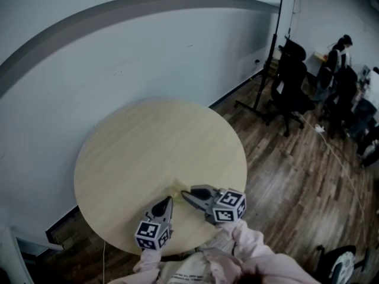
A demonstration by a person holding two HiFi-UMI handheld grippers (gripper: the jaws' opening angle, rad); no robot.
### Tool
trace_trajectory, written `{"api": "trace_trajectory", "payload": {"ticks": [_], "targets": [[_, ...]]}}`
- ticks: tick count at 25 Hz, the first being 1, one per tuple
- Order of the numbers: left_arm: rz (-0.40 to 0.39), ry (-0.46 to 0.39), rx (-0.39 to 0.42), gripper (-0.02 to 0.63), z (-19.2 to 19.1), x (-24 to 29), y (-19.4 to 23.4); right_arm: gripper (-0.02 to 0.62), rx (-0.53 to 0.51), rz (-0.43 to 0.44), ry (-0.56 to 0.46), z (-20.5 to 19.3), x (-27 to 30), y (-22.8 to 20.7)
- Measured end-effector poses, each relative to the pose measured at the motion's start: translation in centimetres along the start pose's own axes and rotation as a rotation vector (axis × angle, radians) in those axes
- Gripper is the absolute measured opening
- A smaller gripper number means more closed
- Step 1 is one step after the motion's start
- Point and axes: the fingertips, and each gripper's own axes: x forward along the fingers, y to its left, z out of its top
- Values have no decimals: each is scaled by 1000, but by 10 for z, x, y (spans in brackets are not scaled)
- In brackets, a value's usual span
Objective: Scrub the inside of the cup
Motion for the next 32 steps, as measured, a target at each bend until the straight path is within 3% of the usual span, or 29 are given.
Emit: {"api": "trace_trajectory", "payload": {"ticks": [11, 32], "targets": [[4, -53, 10, -8, 16, -13, -5, 26, -53, -40, -106, 11, -20, 8], [-8, -50, 43, -8, 14, -13, -10, 26, -42, -74, -92, -2, -27, 0]]}}
